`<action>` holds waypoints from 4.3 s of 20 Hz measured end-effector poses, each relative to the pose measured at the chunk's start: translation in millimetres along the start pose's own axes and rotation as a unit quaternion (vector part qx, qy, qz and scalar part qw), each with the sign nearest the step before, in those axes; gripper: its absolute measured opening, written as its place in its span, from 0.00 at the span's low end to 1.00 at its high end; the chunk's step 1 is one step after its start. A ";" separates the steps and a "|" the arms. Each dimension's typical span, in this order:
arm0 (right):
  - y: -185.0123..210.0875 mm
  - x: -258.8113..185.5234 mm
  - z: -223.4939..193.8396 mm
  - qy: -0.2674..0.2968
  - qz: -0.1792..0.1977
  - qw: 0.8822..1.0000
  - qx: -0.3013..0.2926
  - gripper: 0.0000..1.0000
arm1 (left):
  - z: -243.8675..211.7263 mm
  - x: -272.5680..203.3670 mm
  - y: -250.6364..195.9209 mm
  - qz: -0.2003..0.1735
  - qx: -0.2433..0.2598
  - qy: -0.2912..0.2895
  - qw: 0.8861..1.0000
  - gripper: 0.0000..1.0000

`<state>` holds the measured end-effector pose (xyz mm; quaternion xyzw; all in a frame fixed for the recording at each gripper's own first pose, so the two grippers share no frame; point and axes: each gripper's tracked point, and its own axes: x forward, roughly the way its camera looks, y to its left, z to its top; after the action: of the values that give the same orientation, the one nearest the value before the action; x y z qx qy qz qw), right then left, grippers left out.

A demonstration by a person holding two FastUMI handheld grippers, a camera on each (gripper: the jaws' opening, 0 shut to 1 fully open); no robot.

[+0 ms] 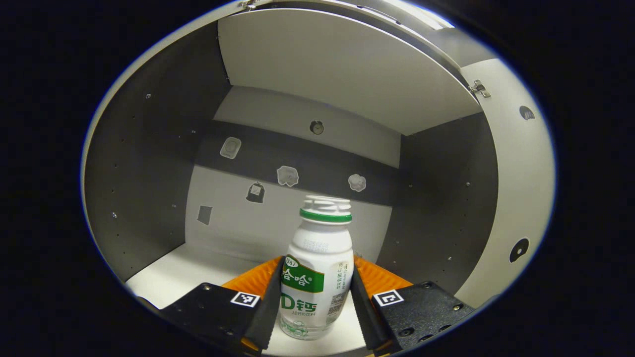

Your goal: Grasp the bottle in the cabinet with the left hand and place it on the coaster, then close the right door with the right hand and the left door with the left hand.

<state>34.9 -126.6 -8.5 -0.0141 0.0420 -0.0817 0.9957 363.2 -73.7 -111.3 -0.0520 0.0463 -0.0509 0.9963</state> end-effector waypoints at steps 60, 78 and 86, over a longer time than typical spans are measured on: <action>-102.0 -18.4 53.9 -0.026 -0.068 0.997 -0.015 0.98 | -127.7 -323.6 -43.2 0.103 0.070 -0.019 0.992 0.95; -129.3 70.9 96.4 -0.058 -0.050 0.996 -0.041 0.97 | -7.1 -334.3 -39.6 0.111 0.063 -0.017 0.992 0.92; -108.9 66.1 97.2 -0.067 -0.048 0.995 -0.059 0.84 | -11.8 -333.1 -14.2 0.129 0.045 -0.015 0.991 0.95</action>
<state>90.6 -242.8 86.7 -0.0802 -0.0204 -0.1253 0.9887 30.8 -53.5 -92.5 -0.0019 0.0354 0.0770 0.9964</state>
